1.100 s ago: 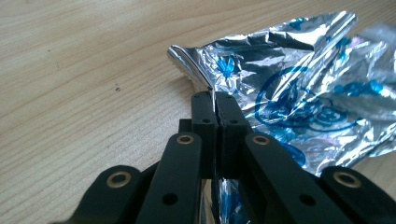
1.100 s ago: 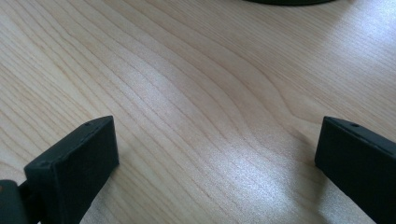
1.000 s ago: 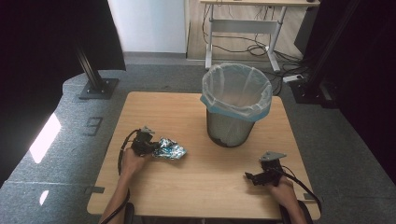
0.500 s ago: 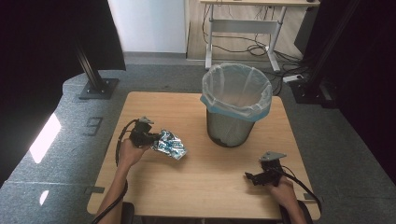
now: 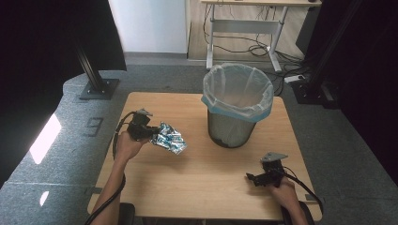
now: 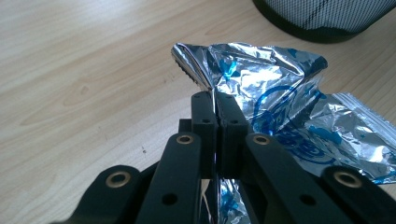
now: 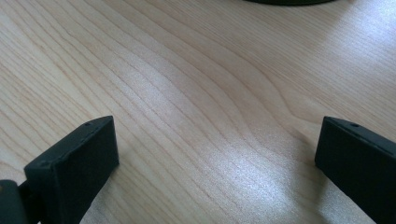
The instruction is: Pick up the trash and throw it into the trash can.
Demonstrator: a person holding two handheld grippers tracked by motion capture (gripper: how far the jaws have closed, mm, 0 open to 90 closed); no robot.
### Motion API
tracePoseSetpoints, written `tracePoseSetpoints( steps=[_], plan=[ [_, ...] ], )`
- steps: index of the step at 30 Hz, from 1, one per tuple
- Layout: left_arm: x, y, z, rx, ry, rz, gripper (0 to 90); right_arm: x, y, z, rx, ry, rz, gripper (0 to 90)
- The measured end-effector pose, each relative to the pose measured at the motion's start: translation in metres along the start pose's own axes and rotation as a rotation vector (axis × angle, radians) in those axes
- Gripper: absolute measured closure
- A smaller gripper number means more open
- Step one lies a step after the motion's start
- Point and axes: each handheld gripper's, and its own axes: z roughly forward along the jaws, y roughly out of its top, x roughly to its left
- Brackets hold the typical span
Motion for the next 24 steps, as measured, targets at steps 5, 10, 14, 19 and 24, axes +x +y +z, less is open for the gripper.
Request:
tracePoseSetpoints(
  steps=[5, 10, 14, 19, 24],
  plan=[
    [0.0, 0.012, -0.011, -0.013, -0.002, -0.006, 87.7, 0.0, 0.0, 0.0, -0.001, 0.0, 0.0, 0.0],
    [-0.001, 0.026, -0.024, -0.023, -0.003, -0.006, 87.7, 0.0, 0.0, 0.0, 0.002, 0.0, -0.001, 0.0],
    [-0.002, 0.038, -0.034, -0.032, -0.011, -0.003, 87.6, 0.0, 0.0, 0.0, 0.002, 0.0, -0.001, 0.0],
    [-0.004, 0.048, -0.042, -0.025, -0.01, 0.009, 87.6, 0.0, 0.0, 0.0, 0.002, 0.0, -0.001, 0.0],
    [-0.004, 0.061, -0.053, -0.034, -0.018, 0.011, 87.5, 0.0, 0.0, 0.0, 0.001, 0.0, -0.001, 0.0]
  ],
)
